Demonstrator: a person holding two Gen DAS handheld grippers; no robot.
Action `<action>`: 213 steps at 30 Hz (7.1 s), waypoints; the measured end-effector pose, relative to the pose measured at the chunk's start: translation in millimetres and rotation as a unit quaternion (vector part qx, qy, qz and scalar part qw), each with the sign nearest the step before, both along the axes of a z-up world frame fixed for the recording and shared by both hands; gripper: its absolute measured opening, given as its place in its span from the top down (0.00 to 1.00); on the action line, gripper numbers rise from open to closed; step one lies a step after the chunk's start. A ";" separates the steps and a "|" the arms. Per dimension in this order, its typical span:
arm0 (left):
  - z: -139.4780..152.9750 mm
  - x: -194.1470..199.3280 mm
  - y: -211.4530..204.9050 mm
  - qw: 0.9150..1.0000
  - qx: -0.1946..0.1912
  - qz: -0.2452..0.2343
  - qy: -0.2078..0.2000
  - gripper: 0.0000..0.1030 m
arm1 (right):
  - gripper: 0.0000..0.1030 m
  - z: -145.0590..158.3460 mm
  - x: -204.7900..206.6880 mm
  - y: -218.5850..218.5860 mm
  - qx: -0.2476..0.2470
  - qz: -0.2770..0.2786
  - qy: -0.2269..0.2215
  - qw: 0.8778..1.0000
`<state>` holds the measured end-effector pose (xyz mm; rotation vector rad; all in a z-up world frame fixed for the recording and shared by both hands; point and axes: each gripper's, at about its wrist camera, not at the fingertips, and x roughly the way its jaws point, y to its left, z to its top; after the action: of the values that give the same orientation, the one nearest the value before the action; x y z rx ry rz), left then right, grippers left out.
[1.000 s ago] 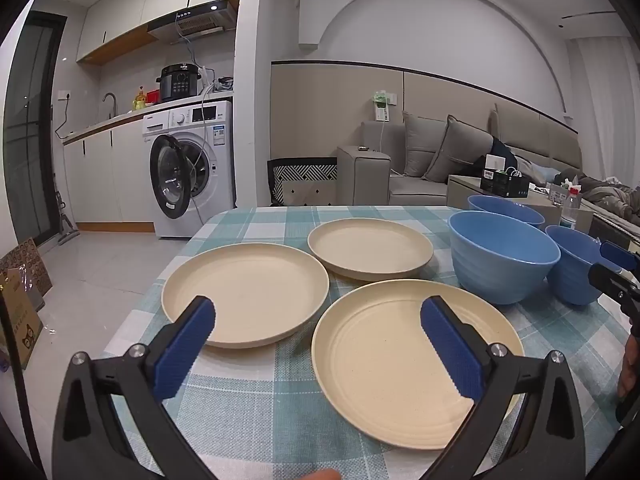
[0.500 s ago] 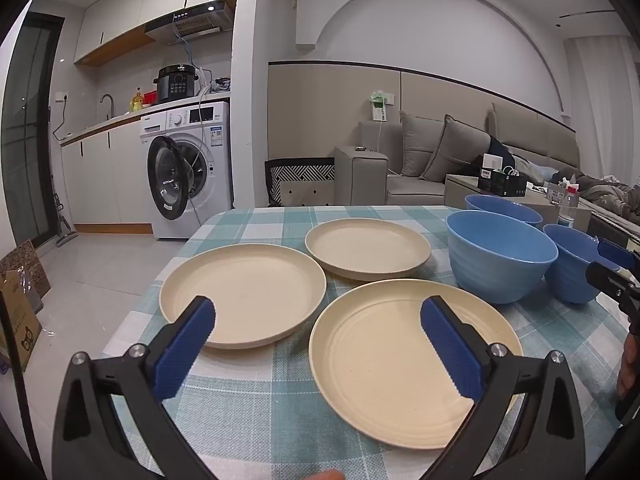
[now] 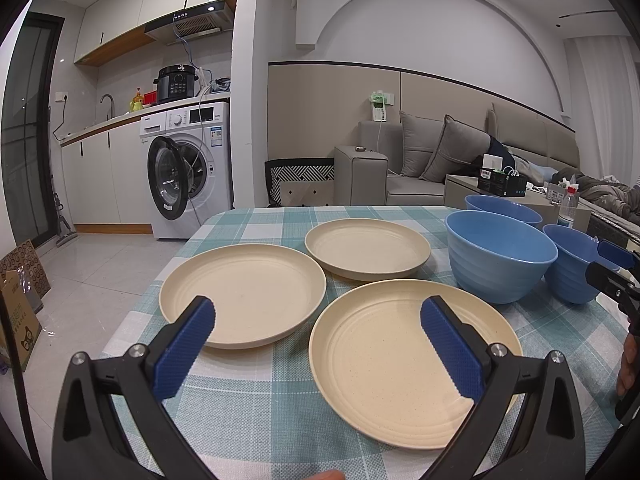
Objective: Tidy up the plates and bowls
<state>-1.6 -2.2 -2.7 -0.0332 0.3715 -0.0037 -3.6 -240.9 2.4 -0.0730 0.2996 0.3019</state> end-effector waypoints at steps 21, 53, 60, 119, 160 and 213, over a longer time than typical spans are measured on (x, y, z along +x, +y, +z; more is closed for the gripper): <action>1.3 1.0 -0.5 1.000 0.000 0.000 -0.001 0.00 | 0.00 -0.2 -0.4 0.2 0.000 0.000 0.000 1.000; 5.7 -3.1 1.4 1.000 -0.001 0.002 -0.006 0.00 | 0.00 -0.9 0.0 0.5 0.000 0.000 -0.001 1.000; 6.8 -3.9 0.7 1.000 0.002 -0.001 -0.006 0.00 | 0.00 -1.1 0.5 -0.6 -0.001 -0.004 0.001 1.000; 69.0 101.1 -2.6 0.994 -0.016 -0.041 0.097 0.00 | 0.00 120.3 111.5 38.3 0.001 0.071 0.135 0.988; 54.7 221.2 11.5 0.980 -0.018 -0.028 0.198 0.00 | 0.00 108.8 283.8 89.7 -0.037 0.015 0.253 0.967; -25.8 292.4 -5.9 0.935 0.019 -0.071 0.347 0.41 | 0.31 -25.2 368.5 127.6 -0.114 0.010 0.440 0.891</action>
<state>290.9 -8.1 -28.5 0.0335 1.0829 -0.1310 365.0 -113.3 -22.7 -0.1697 1.2429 0.3054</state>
